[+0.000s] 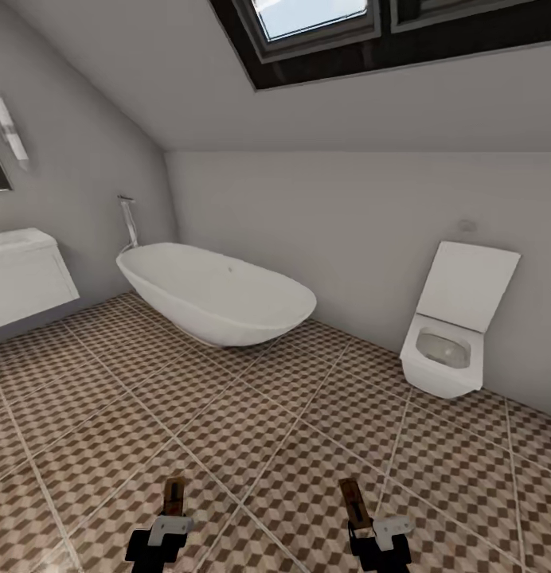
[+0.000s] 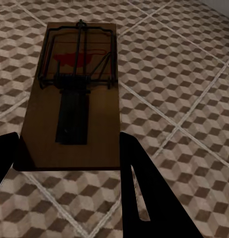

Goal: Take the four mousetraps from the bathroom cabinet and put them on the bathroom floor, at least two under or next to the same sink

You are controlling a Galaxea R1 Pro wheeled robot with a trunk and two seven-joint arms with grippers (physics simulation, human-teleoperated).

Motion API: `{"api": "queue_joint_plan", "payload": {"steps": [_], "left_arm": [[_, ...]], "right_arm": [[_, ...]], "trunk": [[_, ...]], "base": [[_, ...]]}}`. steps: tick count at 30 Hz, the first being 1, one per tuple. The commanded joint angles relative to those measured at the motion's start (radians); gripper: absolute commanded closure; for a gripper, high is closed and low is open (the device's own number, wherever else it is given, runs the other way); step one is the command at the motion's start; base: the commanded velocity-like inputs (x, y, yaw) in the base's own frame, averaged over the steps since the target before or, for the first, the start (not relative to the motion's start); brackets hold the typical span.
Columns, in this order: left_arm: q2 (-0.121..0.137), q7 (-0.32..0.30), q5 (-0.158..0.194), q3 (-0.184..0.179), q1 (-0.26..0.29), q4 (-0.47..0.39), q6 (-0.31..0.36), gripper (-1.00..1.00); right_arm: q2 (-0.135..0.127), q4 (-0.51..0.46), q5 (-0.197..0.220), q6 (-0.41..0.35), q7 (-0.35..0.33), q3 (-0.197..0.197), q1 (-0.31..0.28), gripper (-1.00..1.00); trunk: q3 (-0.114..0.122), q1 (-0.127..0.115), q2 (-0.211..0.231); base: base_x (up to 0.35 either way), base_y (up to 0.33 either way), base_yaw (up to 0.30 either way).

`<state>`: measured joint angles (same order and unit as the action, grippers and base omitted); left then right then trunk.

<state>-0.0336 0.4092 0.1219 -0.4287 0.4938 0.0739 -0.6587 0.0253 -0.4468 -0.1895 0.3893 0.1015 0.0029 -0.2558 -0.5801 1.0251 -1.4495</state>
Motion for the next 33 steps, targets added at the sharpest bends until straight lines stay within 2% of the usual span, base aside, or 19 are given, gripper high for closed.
{"api": "queue_joint_plan", "payload": {"steps": [1, 11, 22, 33], "left_arm": [[-0.001, 0.002, 0.009, -0.009, 0.002, 0.004, -0.006, 1.0], [-0.001, 0.002, 0.009, -0.009, 0.002, 0.004, -0.005, 1.0], [-0.001, 0.002, 0.009, -0.009, 0.002, 0.004, -0.005, 1.0], [-0.001, 0.002, 0.009, -0.009, 0.002, 0.004, -0.005, 1.0]], "right_arm": [[0.0, 0.0, -0.008, 0.002, 0.006, 0.0, 0.0, 1.0], [0.0, 0.0, -0.007, 0.002, 0.006, 0.0, 0.0, 1.0], [0.0, 0.0, -0.008, 0.002, 0.006, 0.0, 0.0, 1.0], [-0.001, 0.0, -0.008, 0.002, 0.006, 0.0, -0.001, 1.0]], "trunk": [[-0.001, 0.0, -0.001], [-0.001, 0.0, -0.001], [-0.001, 0.0, -0.001], [-0.001, 0.0, -0.001]], "base": [[0.0, 0.0, 0.256], [0.04, 0.019, 0.256], [0.216, 0.171, 0.251], [0.241, 0.196, 0.045]]}}
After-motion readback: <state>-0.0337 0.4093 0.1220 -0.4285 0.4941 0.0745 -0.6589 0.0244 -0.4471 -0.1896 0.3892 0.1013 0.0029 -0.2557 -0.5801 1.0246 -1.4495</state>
